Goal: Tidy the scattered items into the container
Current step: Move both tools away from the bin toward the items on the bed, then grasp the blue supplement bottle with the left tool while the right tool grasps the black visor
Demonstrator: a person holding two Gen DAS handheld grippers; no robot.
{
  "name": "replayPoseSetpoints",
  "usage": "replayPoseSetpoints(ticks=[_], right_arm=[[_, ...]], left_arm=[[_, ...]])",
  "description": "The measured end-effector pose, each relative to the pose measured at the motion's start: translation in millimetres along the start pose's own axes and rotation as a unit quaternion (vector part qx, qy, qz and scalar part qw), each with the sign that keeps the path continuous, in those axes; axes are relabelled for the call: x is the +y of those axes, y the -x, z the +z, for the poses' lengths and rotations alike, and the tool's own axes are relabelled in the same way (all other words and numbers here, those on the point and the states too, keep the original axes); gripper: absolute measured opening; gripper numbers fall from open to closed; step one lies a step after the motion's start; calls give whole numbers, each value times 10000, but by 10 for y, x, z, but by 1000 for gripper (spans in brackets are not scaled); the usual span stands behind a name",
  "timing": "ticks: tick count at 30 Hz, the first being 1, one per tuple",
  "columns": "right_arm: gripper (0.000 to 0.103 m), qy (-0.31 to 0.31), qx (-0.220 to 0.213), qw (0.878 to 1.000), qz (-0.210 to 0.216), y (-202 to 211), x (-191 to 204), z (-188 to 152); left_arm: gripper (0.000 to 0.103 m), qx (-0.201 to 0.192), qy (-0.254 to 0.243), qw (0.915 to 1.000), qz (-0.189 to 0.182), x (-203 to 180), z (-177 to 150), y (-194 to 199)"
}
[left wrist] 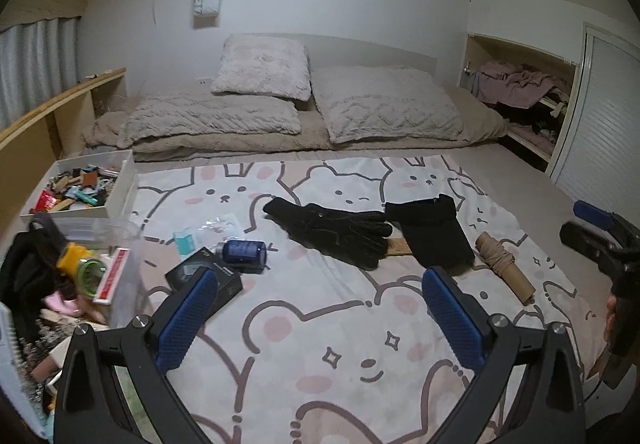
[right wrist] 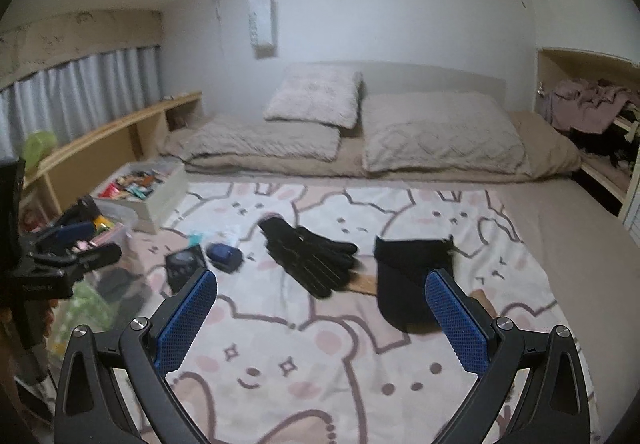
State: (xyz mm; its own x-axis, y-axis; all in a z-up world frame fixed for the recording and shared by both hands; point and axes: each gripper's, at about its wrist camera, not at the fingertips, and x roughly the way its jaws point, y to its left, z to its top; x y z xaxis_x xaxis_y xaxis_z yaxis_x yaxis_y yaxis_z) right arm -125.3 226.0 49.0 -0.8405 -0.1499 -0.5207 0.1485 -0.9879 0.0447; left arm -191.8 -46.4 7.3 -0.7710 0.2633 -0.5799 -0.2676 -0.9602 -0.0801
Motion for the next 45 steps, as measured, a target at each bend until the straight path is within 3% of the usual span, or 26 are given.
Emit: replayPoseSetpoints(ticks=[14,17,22,28,37,40,43,45], right_arm=[[103,395,826,9951,-360,-953,-330,-409],[103,434,787,9955,-305,-1169,-435,-486],[103,415,975,9939,-297,-1622,-589,-559],[103,1036,1194,9854,-636,-2169,-575,-513],[103,1831,1346,9664,-1198,-3116,-505,-197],[103,2148,1340,9544,-1582,-3427,-467,-126],[103,2072,1474,9498,-1824,-3711,-506,-78],[103,2060,1635,9452,-1933,-3874,-543,-90]], left_arm=[[103,367,-85,9992,102,56,-202,-1105],[103,462,-26,9988,142,123,-266,-1353],[103,676,267,9973,104,297,-350,-1771],[103,731,602,9950,323,531,-245,-2215],[103,738,1009,9821,1411,907,263,-2653],[103,866,903,9745,1865,1046,384,-2825],[103,1035,890,9672,2143,1206,414,-2969],[103,1273,827,9570,2471,1335,382,-3126]])
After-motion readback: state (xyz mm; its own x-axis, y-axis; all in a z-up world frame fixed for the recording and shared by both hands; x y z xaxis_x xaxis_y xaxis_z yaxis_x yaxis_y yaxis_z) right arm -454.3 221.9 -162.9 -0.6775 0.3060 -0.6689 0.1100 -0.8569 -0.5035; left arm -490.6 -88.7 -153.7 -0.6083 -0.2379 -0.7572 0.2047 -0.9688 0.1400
